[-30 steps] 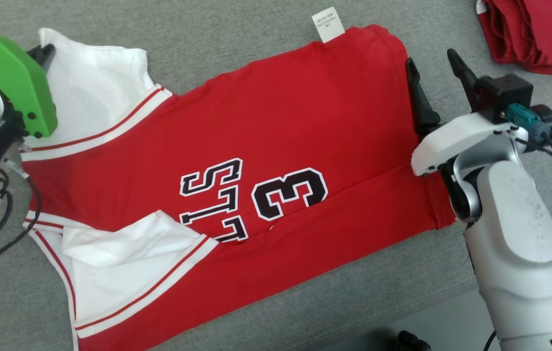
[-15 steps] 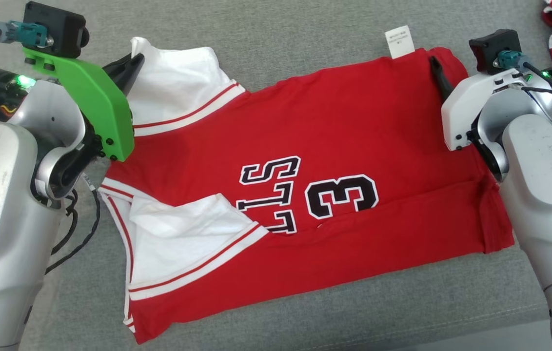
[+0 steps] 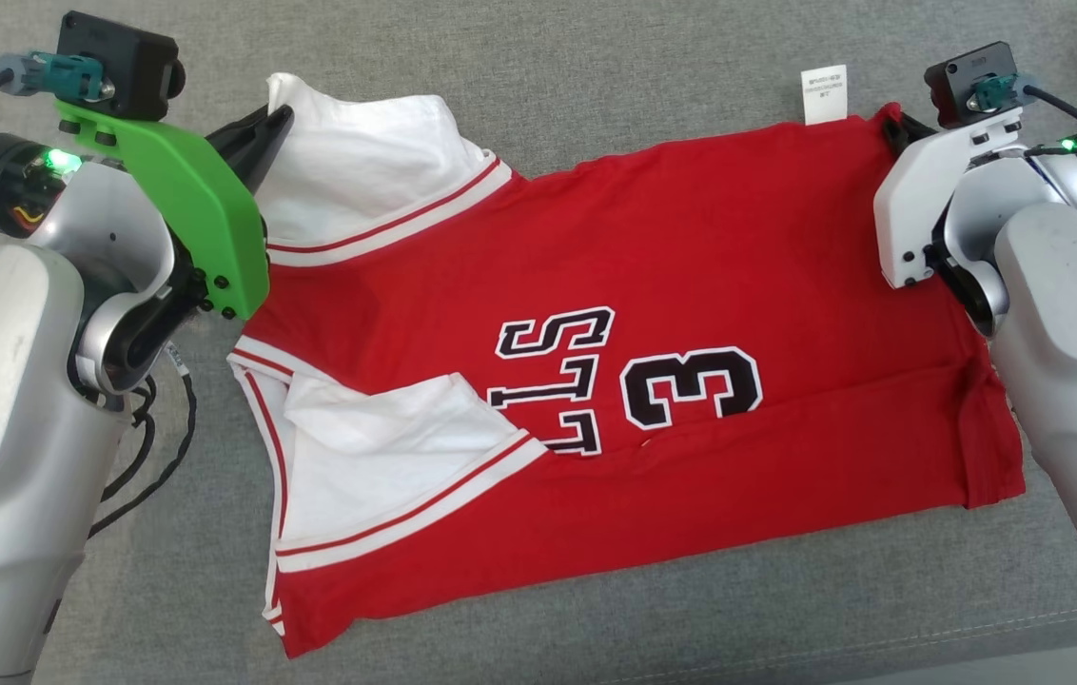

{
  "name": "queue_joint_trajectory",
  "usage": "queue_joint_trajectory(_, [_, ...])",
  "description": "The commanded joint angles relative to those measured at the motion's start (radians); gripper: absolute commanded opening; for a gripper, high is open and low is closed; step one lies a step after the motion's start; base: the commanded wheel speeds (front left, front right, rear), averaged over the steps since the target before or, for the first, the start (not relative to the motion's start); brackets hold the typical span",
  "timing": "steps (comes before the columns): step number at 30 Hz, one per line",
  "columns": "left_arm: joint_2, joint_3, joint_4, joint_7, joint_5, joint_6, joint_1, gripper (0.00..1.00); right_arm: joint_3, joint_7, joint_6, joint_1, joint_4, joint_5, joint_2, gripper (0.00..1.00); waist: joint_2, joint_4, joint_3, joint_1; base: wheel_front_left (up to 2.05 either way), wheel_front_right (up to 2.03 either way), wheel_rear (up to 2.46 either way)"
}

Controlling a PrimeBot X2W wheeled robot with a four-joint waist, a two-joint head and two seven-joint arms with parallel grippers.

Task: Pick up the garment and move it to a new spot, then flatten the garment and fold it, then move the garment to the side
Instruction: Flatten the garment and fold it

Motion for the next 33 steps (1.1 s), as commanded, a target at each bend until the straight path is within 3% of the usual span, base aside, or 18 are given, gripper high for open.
queue_joint_trajectory(1, [0.009,0.0,0.004,-0.013,-0.004,-0.004,-0.016,0.0,-0.004,-0.022,-0.002,-0.019,0.006,0.006,-0.009,0.0,0.0,-0.003,-0.002,0.0,0.0,0.0,0.0])
queue_joint_trajectory(11, [0.005,0.025,0.059,-0.124,0.023,0.003,-0.039,0.0,-0.063,-0.218,-0.002,-0.045,0.033,-0.033,0.004,0.0,0.0,-0.022,-0.042,0.0,0.0,0.0,0.0])
queue_joint_trajectory(17, [0.001,0.038,0.04,-0.189,-0.011,0.001,0.019,0.0,-0.09,-0.314,-0.002,0.018,0.031,-0.022,0.025,0.0,0.0,-0.026,-0.089,0.0,0.0,0.0,0.0])
queue_joint_trajectory(23, [0.032,0.045,-0.066,-0.249,-0.034,0.007,0.174,0.0,-0.119,-0.399,-0.002,0.14,-0.023,-0.004,0.033,0.0,0.0,-0.027,-0.141,0.0,0.0,0.0,0.0])
queue_joint_trajectory(33, [0.047,0.058,-0.301,-0.35,-0.059,0.097,0.536,0.0,-0.235,-0.412,-0.002,0.414,-0.206,0.002,0.05,0.0,0.0,-0.004,-0.205,0.0,0.0,0.0,0.0])
